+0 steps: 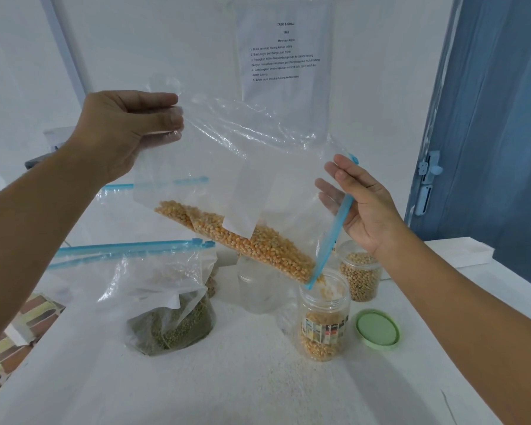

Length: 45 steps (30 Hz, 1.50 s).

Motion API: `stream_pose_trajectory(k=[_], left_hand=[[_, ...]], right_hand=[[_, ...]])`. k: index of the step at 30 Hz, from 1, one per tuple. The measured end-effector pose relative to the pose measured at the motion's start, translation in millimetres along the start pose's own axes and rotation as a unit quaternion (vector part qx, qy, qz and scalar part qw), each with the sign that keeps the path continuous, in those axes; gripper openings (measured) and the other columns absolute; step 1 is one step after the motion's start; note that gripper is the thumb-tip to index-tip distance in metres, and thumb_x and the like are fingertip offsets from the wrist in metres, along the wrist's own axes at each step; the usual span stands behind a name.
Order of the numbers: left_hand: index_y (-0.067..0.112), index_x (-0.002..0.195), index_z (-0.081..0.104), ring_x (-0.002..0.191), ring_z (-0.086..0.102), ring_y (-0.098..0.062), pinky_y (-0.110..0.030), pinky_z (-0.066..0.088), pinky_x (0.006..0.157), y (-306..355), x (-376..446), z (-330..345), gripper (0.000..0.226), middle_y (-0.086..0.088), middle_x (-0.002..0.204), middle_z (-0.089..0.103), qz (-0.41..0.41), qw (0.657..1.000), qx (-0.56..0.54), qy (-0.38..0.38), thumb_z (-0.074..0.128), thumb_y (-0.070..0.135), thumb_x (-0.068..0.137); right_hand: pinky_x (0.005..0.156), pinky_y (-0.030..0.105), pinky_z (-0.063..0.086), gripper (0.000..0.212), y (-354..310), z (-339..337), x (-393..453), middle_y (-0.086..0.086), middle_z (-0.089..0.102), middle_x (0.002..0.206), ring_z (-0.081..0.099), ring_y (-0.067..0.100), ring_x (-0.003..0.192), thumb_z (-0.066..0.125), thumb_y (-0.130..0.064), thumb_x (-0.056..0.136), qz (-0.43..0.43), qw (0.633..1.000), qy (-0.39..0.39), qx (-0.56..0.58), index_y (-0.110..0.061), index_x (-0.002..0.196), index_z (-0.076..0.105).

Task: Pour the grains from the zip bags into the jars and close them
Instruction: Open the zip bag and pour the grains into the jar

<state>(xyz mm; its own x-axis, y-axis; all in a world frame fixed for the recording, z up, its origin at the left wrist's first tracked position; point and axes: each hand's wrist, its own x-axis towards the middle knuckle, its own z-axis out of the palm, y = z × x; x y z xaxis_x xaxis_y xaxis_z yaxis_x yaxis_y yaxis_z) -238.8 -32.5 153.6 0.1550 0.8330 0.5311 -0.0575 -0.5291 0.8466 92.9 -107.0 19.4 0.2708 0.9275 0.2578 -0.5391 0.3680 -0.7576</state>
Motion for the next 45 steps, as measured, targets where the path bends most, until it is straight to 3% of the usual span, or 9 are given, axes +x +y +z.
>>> stream_pose_trajectory(k=[13, 21, 28, 36, 45], left_hand=[[0.005, 0.11, 0.075, 0.101, 0.075, -0.027, -0.034, 0.061, 0.092, 0.0, -2.7, 1.6, 0.035, -0.007, 0.095, 0.079, -0.001, 1.0, -0.002, -0.011, 0.081, 0.004, 0.075], [0.001, 0.119, 0.072, 0.102, 0.075, -0.028, -0.034, 0.061, 0.091, -0.2, -1.3, 1.7, 0.043, -0.007, 0.096, 0.079, 0.001, 1.0, -0.002, -0.012, 0.08, 0.002, 0.077], [0.005, 0.11, 0.076, 0.099, 0.076, -0.027, -0.035, 0.061, 0.091, -1.8, 0.6, 1.3, 0.034, -0.007, 0.095, 0.08, -0.001, 1.0, 0.005, -0.01, 0.082, 0.002, 0.076], [0.002, 0.119, 0.072, 0.096, 0.077, -0.025, -0.034, 0.062, 0.09, -1.1, 1.3, 3.3, 0.038, -0.006, 0.093, 0.08, 0.002, 1.0, 0.009, -0.004, 0.079, -0.003, 0.082], [0.005, 0.111, 0.075, 0.097, 0.077, -0.025, -0.034, 0.062, 0.09, 0.4, 1.0, 3.3, 0.032, -0.006, 0.094, 0.08, -0.003, 1.0, 0.011, -0.005, 0.08, 0.001, 0.08]], right_hand=[[0.096, 0.038, 0.06, 0.025, 1.8, -3.3, 0.7, 0.002, 0.076, 0.122, 0.075, 0.029, 0.11, 0.064, -0.005, 0.098, 0.002, 1.0, -0.001, 0.0, -0.017, 0.118, 0.075], [0.097, 0.039, 0.06, 0.025, 1.3, -3.4, 1.2, 0.002, 0.076, 0.122, 0.074, 0.029, 0.111, 0.064, -0.005, 0.098, -0.001, 1.0, -0.001, 0.0, -0.017, 0.117, 0.075], [0.098, 0.04, 0.059, 0.025, -0.6, -3.9, 0.4, 0.003, 0.076, 0.123, 0.074, 0.03, 0.112, 0.064, -0.005, 0.098, 0.0, 1.0, -0.001, 0.0, -0.016, 0.117, 0.075], [0.096, 0.038, 0.06, 0.026, -0.6, -4.3, 0.8, 0.003, 0.076, 0.123, 0.074, 0.029, 0.112, 0.063, -0.005, 0.099, -0.002, 1.0, -0.001, -0.001, -0.016, 0.119, 0.074], [0.096, 0.038, 0.06, 0.026, 0.2, -4.6, 1.2, 0.003, 0.076, 0.123, 0.074, 0.03, 0.112, 0.063, -0.005, 0.098, 0.0, 1.0, 0.0, 0.003, -0.016, 0.12, 0.073]])
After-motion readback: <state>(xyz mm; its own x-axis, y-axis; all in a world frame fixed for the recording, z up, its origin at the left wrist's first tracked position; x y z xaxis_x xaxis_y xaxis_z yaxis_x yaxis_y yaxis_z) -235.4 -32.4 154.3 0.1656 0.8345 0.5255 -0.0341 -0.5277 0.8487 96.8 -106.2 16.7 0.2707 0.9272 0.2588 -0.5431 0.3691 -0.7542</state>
